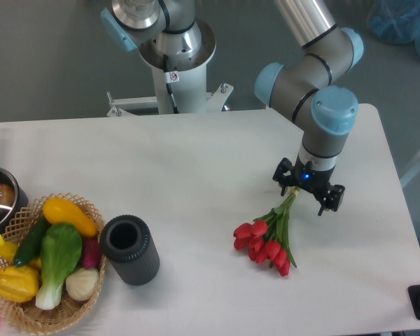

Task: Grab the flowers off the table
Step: 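Move the open gripper toward the green stems of the red tulips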

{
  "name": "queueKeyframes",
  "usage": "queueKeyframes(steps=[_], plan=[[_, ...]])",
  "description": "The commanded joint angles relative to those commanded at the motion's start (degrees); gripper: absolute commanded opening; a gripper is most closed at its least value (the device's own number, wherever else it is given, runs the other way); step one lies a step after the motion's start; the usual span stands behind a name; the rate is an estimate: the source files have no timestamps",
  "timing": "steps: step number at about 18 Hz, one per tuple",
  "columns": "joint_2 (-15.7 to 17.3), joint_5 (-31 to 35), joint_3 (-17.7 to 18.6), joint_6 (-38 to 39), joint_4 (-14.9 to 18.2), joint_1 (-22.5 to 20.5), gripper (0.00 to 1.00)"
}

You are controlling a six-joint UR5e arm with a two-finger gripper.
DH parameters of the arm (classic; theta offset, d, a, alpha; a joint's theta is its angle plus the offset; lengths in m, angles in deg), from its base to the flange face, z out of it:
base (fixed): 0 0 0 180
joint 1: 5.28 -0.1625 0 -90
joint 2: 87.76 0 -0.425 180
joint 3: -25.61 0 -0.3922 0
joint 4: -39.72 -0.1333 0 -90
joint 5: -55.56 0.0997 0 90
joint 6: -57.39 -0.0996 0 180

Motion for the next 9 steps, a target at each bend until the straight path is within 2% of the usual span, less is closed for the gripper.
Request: queueKeyframes(steps=[9], plan=[[-0.9, 0.9, -0.3, 0.8, 0.4, 1.9, 1.00]])
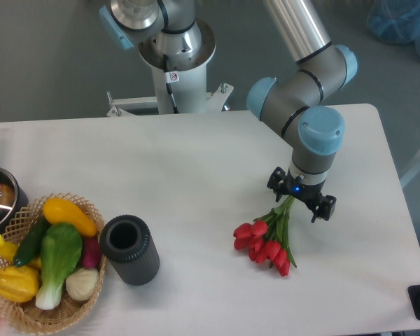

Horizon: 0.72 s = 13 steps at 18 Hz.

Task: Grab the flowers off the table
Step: 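Move the open gripper toward the green stems of the red tulips, then lower the gripper onto the tulip stems and close it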

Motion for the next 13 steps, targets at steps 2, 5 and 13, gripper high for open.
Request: queueKeyframes(steps=[2, 5, 13], plan=[[-0.3, 0.0, -0.1, 0.4, 0.0, 1.3, 1.00], [-1.2, 0.0, -0.2, 2.6, -0.1, 2.6, 1.00], [-1.5, -0.1, -0.3, 2.1, -0.1, 3.0, 0.27]])
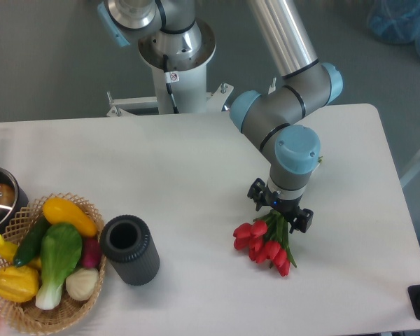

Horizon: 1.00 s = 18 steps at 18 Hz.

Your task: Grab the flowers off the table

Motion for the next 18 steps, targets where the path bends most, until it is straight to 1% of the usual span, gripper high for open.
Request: queueKeyframes(steps=[1, 2, 3, 7, 13, 15, 18], plan=[[0.0, -0.3, -0.1, -0.1, 0.0, -0.2, 0.21], [0.2, -0.5, -0.2, 0.0, 0.0, -0.3, 0.11], [0.5, -0.4, -0.2, 0.5, -0.1, -0.3, 0.00], [1.1, 0.2, -0.6, 0.9, -0.2, -0.3, 0.00], [1.3, -0.8, -2.7, -0.1, -0.2, -1.1, 0.00], [3.1, -0.1, -3.4, 0.0, 0.0, -1.7, 0.00], [3.3, -1.1, -4.2, -0.1, 0.2, -4.2, 0.00]])
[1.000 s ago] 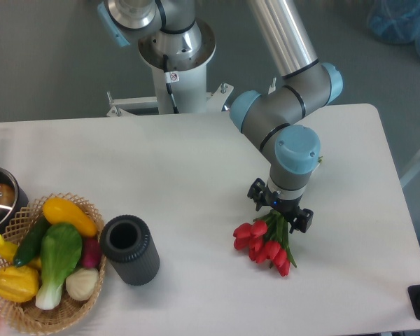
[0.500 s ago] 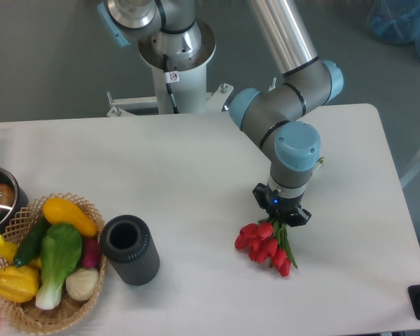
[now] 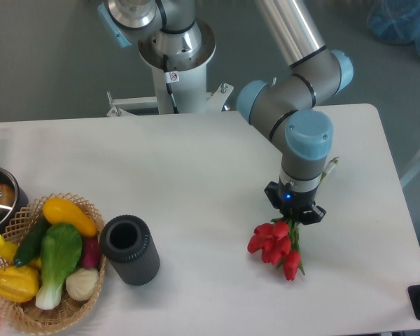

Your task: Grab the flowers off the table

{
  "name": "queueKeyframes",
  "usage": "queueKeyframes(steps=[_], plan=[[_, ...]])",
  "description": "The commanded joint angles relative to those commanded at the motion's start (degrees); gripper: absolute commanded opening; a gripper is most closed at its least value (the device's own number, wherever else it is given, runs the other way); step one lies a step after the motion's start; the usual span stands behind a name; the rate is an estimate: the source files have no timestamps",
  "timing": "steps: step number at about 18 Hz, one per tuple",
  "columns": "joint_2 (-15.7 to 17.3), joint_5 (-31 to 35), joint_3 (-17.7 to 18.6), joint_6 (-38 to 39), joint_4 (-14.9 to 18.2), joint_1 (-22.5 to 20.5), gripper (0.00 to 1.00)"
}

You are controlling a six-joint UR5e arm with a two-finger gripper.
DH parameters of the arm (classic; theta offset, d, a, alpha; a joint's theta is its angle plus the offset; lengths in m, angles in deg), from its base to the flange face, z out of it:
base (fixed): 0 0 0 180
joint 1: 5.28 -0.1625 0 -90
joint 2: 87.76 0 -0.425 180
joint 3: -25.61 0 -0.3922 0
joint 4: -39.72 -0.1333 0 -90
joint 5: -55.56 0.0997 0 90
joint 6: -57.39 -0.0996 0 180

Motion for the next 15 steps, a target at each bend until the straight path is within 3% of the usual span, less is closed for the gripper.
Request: queueKeyframes(steps=[2, 5, 10, 15], plan=[[0.4, -0.6, -2.3, 0.1, 2.0, -0.2, 0.00], [0.4, -0.7, -6.5, 0.1, 8.8, -0.3, 0.00], [0.7, -1.0, -9.1, -1.1, 9.5, 0.1, 0.00], [4.1, -1.0, -10.0, -1.2, 14.0, -0.5, 0.00]])
